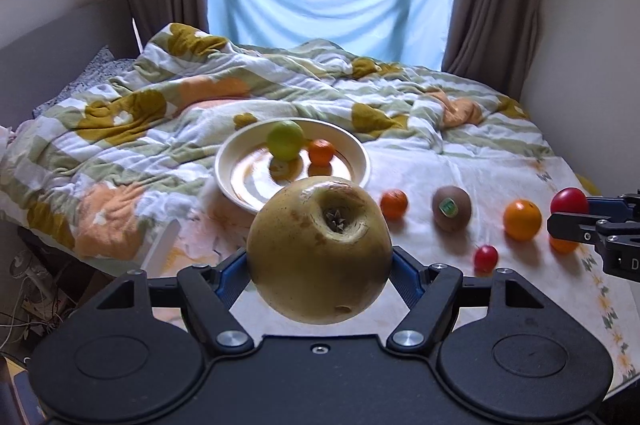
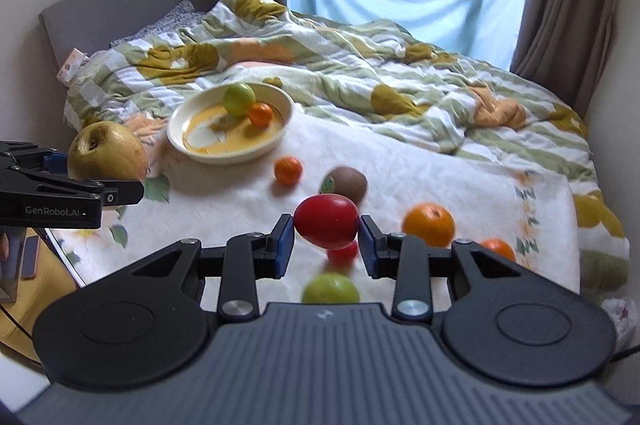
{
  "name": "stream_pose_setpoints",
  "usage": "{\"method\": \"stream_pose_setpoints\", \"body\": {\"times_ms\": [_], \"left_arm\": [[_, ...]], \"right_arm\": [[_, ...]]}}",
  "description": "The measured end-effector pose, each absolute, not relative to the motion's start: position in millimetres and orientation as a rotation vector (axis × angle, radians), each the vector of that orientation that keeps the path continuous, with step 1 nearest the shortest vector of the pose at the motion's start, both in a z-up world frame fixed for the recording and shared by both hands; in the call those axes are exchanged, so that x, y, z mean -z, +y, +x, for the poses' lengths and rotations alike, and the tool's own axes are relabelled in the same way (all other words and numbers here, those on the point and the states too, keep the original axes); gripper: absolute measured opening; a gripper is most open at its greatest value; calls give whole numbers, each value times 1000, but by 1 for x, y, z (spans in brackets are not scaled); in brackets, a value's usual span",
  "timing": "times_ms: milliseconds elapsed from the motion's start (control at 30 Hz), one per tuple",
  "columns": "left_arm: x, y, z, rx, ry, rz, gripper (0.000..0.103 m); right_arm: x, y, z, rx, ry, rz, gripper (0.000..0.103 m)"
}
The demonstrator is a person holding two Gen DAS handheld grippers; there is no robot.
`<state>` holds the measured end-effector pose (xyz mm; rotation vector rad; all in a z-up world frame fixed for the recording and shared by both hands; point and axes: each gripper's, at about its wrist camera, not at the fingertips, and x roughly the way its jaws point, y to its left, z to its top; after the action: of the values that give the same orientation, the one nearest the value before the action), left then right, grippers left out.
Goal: Organize fruits
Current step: 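Carry the red tomato and yellow pear into the white dish with both tools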
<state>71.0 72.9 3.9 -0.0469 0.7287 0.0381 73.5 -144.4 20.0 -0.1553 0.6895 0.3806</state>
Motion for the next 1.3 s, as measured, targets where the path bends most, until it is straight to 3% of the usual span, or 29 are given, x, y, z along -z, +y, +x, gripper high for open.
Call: {"method": "stream_pose_setpoints", "body": {"times_ms": [400, 767, 1300], "left_arm": [[0, 134, 141, -4, 763, -34, 77], [25, 170, 221, 75, 823, 24, 77], [65, 170, 280, 169, 856, 181, 77]], "right_arm": [[-30, -71, 132, -378, 678, -83, 50], [-4, -16, 198, -321, 741, -64, 50], [28, 9, 251, -215, 834, -33, 50]]}}
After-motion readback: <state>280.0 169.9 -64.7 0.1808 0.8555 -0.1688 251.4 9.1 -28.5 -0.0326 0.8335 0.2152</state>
